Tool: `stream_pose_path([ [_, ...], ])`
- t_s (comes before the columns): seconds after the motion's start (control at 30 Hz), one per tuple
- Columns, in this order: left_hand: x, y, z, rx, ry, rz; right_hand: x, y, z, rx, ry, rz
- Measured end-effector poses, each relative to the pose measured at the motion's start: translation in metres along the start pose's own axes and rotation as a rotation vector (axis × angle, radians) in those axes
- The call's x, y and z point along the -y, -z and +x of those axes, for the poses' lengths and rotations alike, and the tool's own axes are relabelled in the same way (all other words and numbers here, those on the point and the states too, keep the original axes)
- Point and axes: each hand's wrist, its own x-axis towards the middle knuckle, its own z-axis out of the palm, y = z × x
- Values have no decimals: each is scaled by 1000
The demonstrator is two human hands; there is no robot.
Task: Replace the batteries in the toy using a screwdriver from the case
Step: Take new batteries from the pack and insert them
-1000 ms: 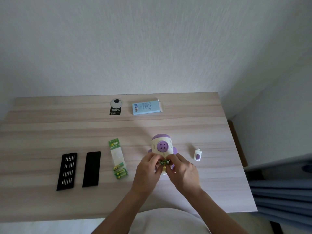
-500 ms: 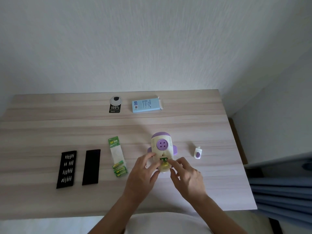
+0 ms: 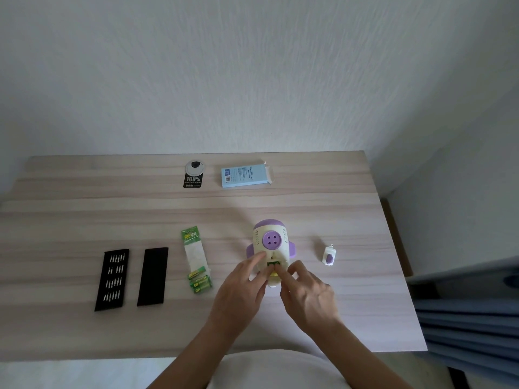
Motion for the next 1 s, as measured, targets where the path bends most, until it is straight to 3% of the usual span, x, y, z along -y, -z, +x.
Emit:
stream_pose_path([
  [0.53,-10,3,-6,18,27,34,-6,7,0,-3,31,-16],
  [0.7,-14,18,-17,38,120,24,-2,12,0,-80,27,66],
  [0.83,1,29,-35,-20,271,-7,20,12,3,-143,124,125],
  [1.0,48,41,-70,6,440,1,63,4,15,-9,231,132],
])
